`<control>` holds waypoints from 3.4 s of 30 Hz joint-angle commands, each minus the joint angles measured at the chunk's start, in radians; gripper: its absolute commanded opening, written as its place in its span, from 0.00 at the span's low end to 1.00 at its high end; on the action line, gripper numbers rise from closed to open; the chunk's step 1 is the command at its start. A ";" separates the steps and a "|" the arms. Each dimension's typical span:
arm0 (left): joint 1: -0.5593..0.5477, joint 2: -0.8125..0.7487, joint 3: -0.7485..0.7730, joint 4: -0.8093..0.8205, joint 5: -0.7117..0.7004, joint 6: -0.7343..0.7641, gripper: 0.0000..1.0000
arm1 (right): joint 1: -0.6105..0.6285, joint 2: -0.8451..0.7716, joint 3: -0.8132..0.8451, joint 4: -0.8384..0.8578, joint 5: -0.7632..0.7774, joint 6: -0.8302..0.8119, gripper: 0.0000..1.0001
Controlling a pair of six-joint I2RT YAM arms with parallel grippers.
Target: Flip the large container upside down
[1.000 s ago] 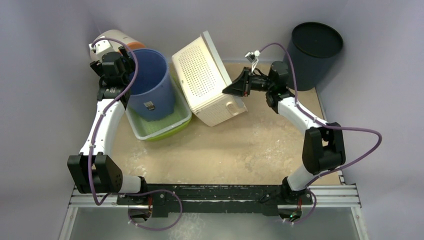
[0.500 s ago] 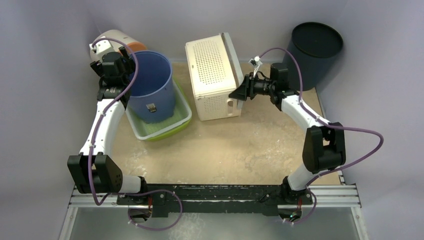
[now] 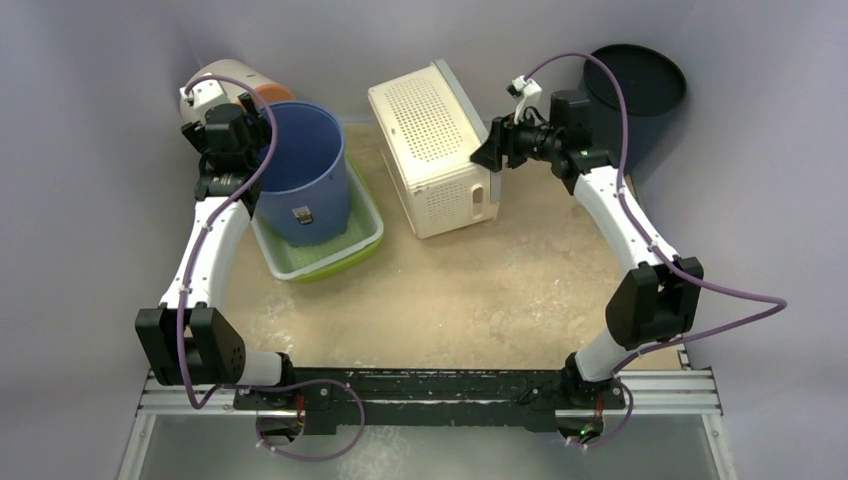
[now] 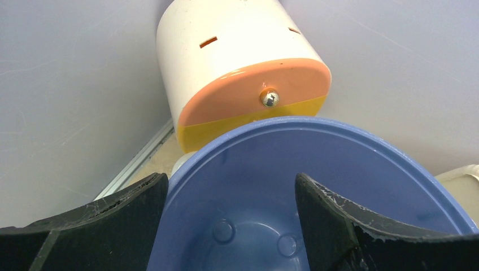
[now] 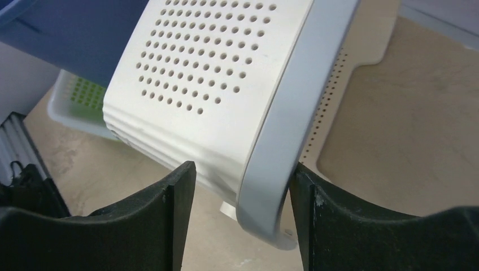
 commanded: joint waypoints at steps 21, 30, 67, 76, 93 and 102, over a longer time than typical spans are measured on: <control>0.007 0.049 0.051 0.050 0.016 0.019 0.82 | 0.000 0.209 0.372 -0.056 0.191 -0.099 0.68; 0.006 0.062 0.041 0.055 0.001 0.036 0.82 | 0.039 0.325 0.514 -0.093 0.190 -0.110 0.68; 0.012 0.059 0.031 0.040 -0.017 0.059 0.82 | -0.171 0.425 0.046 0.166 0.128 0.108 0.09; 0.013 0.075 0.023 0.047 -0.008 0.055 0.82 | -0.185 0.494 0.030 0.142 0.254 0.092 0.08; 0.015 0.099 0.015 0.064 -0.004 0.043 0.82 | -0.186 0.506 -0.017 0.136 0.327 0.065 0.06; 0.016 0.104 0.015 0.066 0.000 0.042 0.82 | -0.186 0.508 -0.002 0.137 0.342 0.067 0.05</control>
